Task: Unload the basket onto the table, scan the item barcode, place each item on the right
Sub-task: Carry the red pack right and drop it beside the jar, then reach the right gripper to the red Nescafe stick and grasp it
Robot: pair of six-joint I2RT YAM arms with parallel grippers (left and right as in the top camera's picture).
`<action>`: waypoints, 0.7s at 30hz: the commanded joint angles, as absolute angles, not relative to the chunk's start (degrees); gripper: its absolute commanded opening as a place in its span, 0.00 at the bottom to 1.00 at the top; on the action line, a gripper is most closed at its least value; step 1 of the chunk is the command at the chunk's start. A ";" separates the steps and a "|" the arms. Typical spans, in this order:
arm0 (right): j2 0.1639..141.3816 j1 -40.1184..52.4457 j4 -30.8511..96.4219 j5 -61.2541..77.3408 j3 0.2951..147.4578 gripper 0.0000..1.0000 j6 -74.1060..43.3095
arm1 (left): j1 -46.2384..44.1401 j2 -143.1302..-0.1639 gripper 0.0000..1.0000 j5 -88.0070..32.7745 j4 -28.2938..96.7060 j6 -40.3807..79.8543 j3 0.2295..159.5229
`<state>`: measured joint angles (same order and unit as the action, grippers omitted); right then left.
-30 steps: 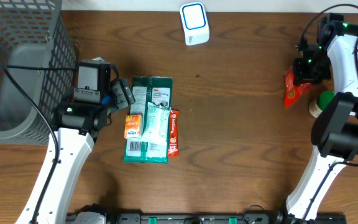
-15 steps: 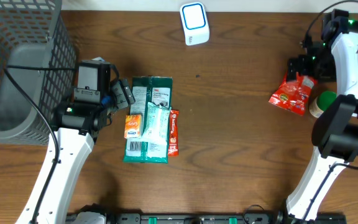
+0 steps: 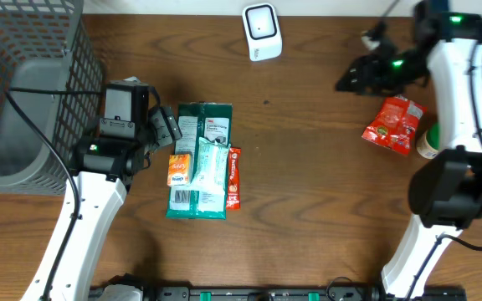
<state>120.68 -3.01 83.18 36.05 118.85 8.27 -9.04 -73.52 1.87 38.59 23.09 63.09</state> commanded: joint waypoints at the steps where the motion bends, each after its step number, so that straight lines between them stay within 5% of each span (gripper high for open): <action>1: 120.46 4.89 81.80 37.56 115.66 0.59 4.27 | -8.80 -73.73 0.84 2.42 38.61 22.59 63.33; 11: 120.46 25.36 69.82 16.82 103.81 0.61 -16.14 | -8.80 -73.73 0.84 2.42 38.59 22.59 63.33; 21: 120.49 40.36 60.36 5.87 94.59 0.52 -29.39 | -8.80 -73.73 0.84 2.42 38.61 22.59 63.33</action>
